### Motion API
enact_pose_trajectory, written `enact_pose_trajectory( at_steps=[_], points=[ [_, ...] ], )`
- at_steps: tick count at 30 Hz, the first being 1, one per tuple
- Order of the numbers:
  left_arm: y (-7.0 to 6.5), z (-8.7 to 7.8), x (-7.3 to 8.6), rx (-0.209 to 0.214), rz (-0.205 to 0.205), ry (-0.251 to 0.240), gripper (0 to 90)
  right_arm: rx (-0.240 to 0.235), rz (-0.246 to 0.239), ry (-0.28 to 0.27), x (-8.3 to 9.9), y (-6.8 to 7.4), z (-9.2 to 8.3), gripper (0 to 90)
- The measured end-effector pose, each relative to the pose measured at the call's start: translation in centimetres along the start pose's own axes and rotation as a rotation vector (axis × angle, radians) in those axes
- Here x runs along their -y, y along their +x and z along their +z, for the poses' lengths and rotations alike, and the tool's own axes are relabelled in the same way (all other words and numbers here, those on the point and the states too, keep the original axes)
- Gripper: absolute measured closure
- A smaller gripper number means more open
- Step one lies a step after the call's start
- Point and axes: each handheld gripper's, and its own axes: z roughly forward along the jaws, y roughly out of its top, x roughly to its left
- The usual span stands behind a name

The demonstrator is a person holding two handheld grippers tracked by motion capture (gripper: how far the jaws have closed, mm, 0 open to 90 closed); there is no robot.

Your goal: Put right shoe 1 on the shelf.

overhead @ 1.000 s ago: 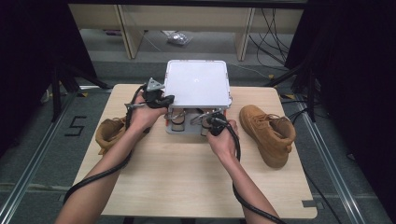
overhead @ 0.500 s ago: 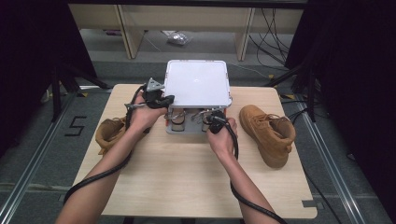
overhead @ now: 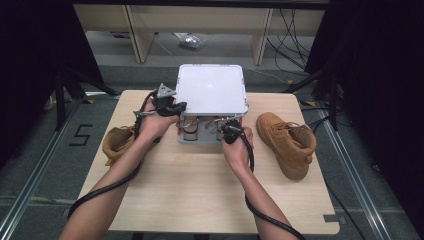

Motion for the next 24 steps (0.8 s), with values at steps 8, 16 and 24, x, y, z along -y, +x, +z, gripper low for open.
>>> enact_pose_trajectory(
  at_steps=[8,16,24],
  points=[
    [0.0,0.0,0.0,-0.002,0.000,0.000,89.2,-0.002,-0.012,-0.009,0.2,-0.1,0.1,86.0],
    [0.1,0.0,0.0,-0.001,-0.007,-0.002,88.8,-0.035,-0.007,-0.041,0.7,0.0,-1.6,68.5],
    [0.3,-0.6,-0.2,-0.003,-0.021,0.021,84.1,-0.060,-0.040,-0.105,2.7,-1.4,-5.1,52.6]
  ],
)
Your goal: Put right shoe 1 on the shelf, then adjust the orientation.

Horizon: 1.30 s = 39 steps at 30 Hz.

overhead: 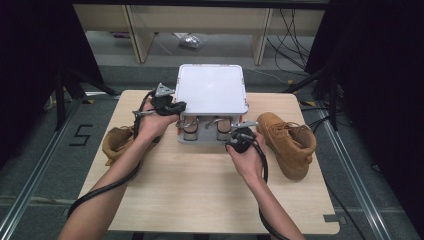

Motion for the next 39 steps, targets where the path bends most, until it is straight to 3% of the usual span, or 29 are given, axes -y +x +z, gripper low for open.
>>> enact_pose_trajectory(
  at_steps=[3,6,7,12,17,22,23,25,29,33,39],
  points=[
    [0.3,-1.4,-0.2,-0.009,-0.002,-0.013,81.0,-0.028,0.026,-0.016,0.9,-0.7,-0.9,50.7],
    [0.9,-2.9,0.0,-0.012,-0.005,-0.022,79.0,-0.015,0.016,-0.014,1.7,-1.1,-1.6,49.6],
    [1.2,-3.5,0.2,-0.013,-0.005,-0.023,78.4,-0.027,0.045,-0.017,1.9,-1.1,-1.7,49.4],
    [2.4,-5.7,2.0,-0.017,-0.033,-0.006,78.8,-0.031,0.037,-0.022,3.2,-1.4,-2.5,49.0],
    [3.2,-6.3,3.1,-0.028,-0.053,0.011,78.5,-0.038,0.046,-0.014,4.4,-1.1,-3.0,48.8],
    [3.8,-7.3,3.8,-0.033,-0.045,0.034,78.3,-0.052,0.051,-0.029,5.2,-1.2,-3.5,48.2],
    [3.7,-7.4,3.9,-0.030,-0.060,0.025,78.4,-0.038,0.049,-0.022,5.4,-1.1,-3.8,48.3],
    [4.0,-8.0,4.1,-0.036,-0.047,0.032,78.3,-0.042,0.045,-0.030,5.6,-1.3,-4.0,48.1],
    [4.3,-8.9,4.6,-0.046,-0.075,0.014,77.5,-0.040,0.068,-0.028,6.4,-1.9,-4.3,47.4],
    [4.7,-10.1,5.2,-0.060,-0.081,0.015,77.2,-0.054,0.092,-0.038,7.3,-2.3,-4.4,47.4],
    [5.4,-11.8,6.3,-0.084,-0.086,0.034,76.4,-0.038,0.116,-0.019,8.9,-2.7,-4.9,47.1]
  ],
)
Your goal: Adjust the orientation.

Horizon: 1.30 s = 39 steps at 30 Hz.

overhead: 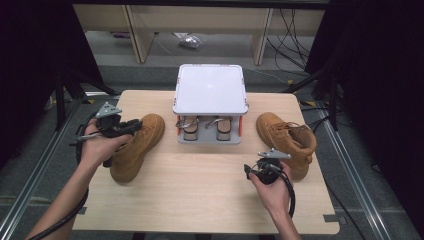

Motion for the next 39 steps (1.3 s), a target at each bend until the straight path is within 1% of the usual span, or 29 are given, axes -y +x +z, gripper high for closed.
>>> enact_pose_trajectory(
  at_steps=[1,4,5,6,8,9,10,11,12,13,14,15,16,17,18,19,20,24,25,26,27,30,31,32,34,35,36,37,39],
  points=[
    [0.2,-0.4,0.3,-0.012,-0.004,-0.003,76.0,0.004,0.014,0.001,0.2,0.0,-0.1,47.1],
    [0.8,-1.3,0.8,-0.029,-0.017,-0.010,74.4,0.006,-0.005,0.014,0.8,-0.2,-0.2,47.0],
    [0.8,-1.3,0.8,-0.029,-0.017,-0.010,74.0,-0.002,0.010,0.014,0.9,-0.2,-0.2,46.8],
    [1.2,-2.0,1.1,-0.046,-0.018,-0.011,73.1,0.008,0.007,0.018,0.9,-0.2,-0.2,46.8],
    [1.8,-2.8,1.4,-0.062,-0.024,-0.012,72.8,0.004,0.010,0.016,0.9,-0.1,-0.2,46.6],
    [2.1,-3.2,1.6,-0.071,-0.037,-0.016,72.4,-0.012,-0.001,0.005,1.0,-0.1,0.0,46.6],
    [2.5,-3.7,1.8,-0.082,-0.048,-0.014,71.8,0.001,-0.001,0.010,0.9,0.1,-0.1,46.6],
    [2.8,-4.0,2.1,-0.087,-0.062,-0.025,71.1,-0.003,-0.001,0.017,0.9,0.1,-0.1,46.5],
    [3.1,-4.4,2.3,-0.107,-0.069,-0.009,70.7,-0.012,-0.008,0.018,0.9,0.1,-0.1,46.5],
    [3.5,-4.8,2.7,-0.122,-0.070,0.005,69.3,-0.006,0.008,0.019,0.9,0.3,-0.1,46.5],
    [3.7,-4.9,2.9,-0.126,-0.080,0.009,68.5,-0.020,0.004,0.007,1.0,0.2,0.1,46.5],
    [4.0,-5.1,3.3,-0.130,-0.096,0.011,67.6,-0.009,-0.002,0.023,0.9,0.3,0.0,46.4],
    [4.2,-5.2,3.7,-0.142,-0.107,0.014,67.2,-0.017,0.018,0.032,1.0,0.6,0.0,46.4],
    [4.4,-5.2,4.0,-0.146,-0.114,0.024,66.9,-0.010,-0.014,0.026,1.0,0.5,0.1,46.3],
    [4.6,-5.1,4.3,-0.149,-0.135,0.027,66.3,-0.028,-0.005,0.014,1.0,0.6,0.3,46.3],
    [4.8,-5.0,4.5,-0.153,-0.149,0.033,65.3,-0.022,-0.010,0.024,1.0,0.6,0.2,46.3],
    [5.0,-4.8,4.6,-0.160,-0.150,0.044,65.3,-0.026,-0.013,0.029,1.0,0.7,0.2,46.3],
    [5.5,-4.1,5.1,-0.155,-0.173,0.084,66.1,-0.026,-0.022,0.033,1.1,1.0,0.3,46.1],
    [5.7,-3.9,5.3,-0.150,-0.175,0.102,66.3,-0.023,-0.010,0.035,1.1,1.1,0.2,46.0],
    [5.7,-3.7,5.4,-0.146,-0.194,0.090,66.2,-0.029,-0.014,0.029,1.1,1.0,0.2,46.0],
    [5.7,-3.6,5.5,-0.147,-0.199,0.085,66.2,-0.024,-0.019,0.033,1.1,0.9,0.2,45.8],
    [5.5,-3.5,5.6,-0.151,-0.199,0.085,66.9,-0.034,-0.021,0.030,1.1,0.7,0.3,45.8],
    [5.5,-3.4,5.6,-0.151,-0.203,0.086,67.3,-0.028,0.042,0.058,1.1,1.2,0.1,45.8],
    [5.5,-3.3,5.5,-0.155,-0.211,0.087,67.5,-0.022,-0.011,0.042,1.2,0.8,0.3,45.8],
    [5.6,-3.2,5.5,-0.156,-0.206,0.111,67.8,-0.032,-0.017,0.046,1.3,0.8,0.5,45.8],
    [5.7,-3.1,5.4,-0.157,-0.202,0.113,68.3,-0.029,-0.015,0.048,1.3,0.9,0.4,45.8],
    [5.6,-3.0,5.4,-0.158,-0.213,0.116,68.6,-0.030,-0.019,0.046,1.3,0.9,0.5,45.8],
    [5.6,-2.9,5.3,-0.162,-0.204,0.120,68.7,-0.030,-0.016,0.047,1.3,0.9,0.4,45.8],
    [5.6,-2.9,5.3,-0.165,-0.205,0.125,69.0,-0.030,-0.022,0.041,1.3,0.9,0.4,45.8]
  ],
)
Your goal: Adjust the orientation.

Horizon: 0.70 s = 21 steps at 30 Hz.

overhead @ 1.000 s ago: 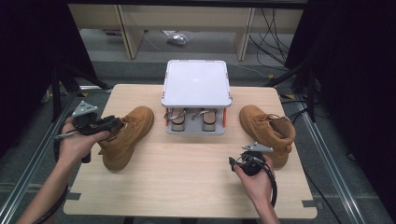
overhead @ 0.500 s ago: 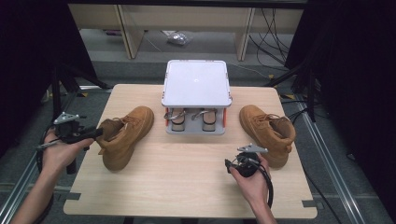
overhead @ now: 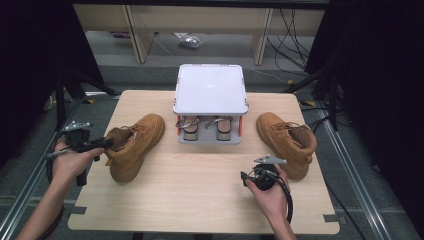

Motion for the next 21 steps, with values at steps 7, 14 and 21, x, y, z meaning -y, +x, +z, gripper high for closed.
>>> enact_pose_trajectory(
  at_steps=[7,14,21],
  points=[
    [-0.01,0.19,-0.24,0.002,-0.011,0.010,67.3,0.006,0.008,0.005,0.02,0.00,0.05,45.7],
    [-0.05,0.37,-0.17,-0.008,-0.004,0.018,61.8,0.000,0.003,0.001,0.01,-0.01,-0.08,45.7],
    [-0.15,0.76,-0.18,-0.014,-0.006,0.041,66.4,0.006,0.021,0.028,0.13,0.22,-0.05,45.7]
  ],
)
